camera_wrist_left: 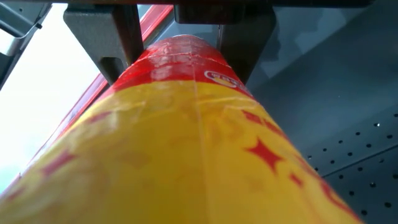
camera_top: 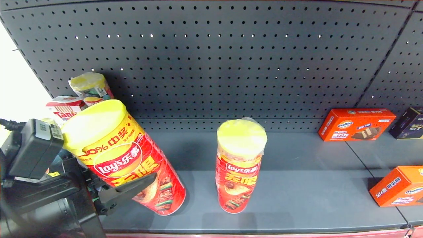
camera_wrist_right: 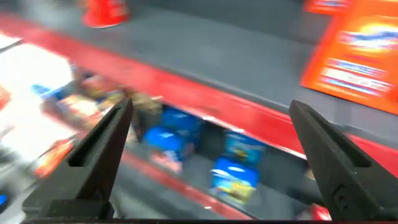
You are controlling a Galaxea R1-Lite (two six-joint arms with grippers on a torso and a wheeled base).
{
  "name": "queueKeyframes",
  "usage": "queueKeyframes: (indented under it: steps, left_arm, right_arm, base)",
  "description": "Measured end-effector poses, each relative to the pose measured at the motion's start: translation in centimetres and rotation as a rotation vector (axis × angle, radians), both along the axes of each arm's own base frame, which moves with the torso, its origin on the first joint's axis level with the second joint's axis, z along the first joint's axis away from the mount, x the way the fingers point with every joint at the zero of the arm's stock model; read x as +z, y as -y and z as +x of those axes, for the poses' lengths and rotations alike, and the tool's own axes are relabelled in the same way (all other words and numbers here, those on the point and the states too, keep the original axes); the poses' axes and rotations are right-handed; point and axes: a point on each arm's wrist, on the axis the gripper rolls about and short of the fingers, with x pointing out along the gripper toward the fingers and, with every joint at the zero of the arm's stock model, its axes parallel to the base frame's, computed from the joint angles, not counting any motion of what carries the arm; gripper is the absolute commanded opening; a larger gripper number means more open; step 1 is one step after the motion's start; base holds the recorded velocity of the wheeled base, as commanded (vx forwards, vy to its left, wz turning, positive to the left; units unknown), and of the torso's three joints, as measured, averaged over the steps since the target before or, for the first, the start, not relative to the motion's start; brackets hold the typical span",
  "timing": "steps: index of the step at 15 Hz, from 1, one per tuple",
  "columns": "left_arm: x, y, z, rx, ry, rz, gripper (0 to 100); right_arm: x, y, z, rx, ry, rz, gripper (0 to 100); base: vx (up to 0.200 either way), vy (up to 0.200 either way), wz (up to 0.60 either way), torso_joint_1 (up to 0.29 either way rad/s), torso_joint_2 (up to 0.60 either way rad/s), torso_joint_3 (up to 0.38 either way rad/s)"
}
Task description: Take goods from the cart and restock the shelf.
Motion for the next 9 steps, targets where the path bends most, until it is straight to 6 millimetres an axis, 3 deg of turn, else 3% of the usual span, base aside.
queueKeyframes:
  steps: [2, 9]
  left_arm:
    - [0.03, 0.0, 0.0, -0.002, 0.015, 0.012, 0]
    - [0.12, 0.1, -0.26, -0.024, 0.029, 0.02, 0]
  right_arm:
    - [0.02, 0.01, -0.07, -0.09, 0.025, 0.005, 100]
    - [-0.3, -0.03, 0.09, -0.107, 0.055, 0.028, 100]
  base:
    - [0.0, 0.0, 0.0, 0.0, 0.0, 0.0]
    - [0.0, 0.0, 0.0, 0.0, 0.0, 0.0]
